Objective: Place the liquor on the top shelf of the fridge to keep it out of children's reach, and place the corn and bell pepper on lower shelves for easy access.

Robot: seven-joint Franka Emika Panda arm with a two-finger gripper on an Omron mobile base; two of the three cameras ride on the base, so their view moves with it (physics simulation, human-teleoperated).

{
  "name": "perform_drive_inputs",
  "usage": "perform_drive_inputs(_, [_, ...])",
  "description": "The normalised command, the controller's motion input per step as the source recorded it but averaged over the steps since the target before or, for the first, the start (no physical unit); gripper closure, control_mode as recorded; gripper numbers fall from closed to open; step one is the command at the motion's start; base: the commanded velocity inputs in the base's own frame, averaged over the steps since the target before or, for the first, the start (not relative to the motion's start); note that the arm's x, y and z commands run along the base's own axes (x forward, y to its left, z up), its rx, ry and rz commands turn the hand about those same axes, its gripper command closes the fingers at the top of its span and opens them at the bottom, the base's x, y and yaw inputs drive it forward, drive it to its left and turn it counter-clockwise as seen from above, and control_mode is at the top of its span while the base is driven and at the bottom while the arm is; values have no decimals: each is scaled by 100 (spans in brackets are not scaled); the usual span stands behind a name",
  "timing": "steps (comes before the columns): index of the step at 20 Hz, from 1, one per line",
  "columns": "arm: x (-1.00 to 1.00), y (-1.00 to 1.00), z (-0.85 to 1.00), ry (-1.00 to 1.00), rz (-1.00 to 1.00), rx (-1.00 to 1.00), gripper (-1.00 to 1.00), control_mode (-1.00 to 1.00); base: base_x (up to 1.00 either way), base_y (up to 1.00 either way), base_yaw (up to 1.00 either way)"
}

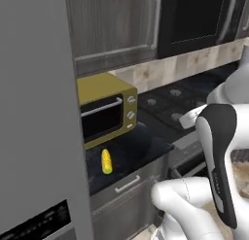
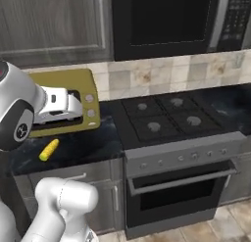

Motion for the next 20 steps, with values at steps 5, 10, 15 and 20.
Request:
perform_drive_inputs(5, [0, 0, 0, 0, 0, 0, -100, 100, 0, -39, 57])
perform_drive_inputs(10, [0, 0, 0, 0, 0, 0, -100, 100, 1, -6, 46])
perform_drive_inputs(15, [0, 0, 0, 0, 0, 0, -100, 100, 13, 0, 34])
perform_drive_inputs(20, [0, 0, 0, 0, 0, 0, -100, 100, 32, 10, 26])
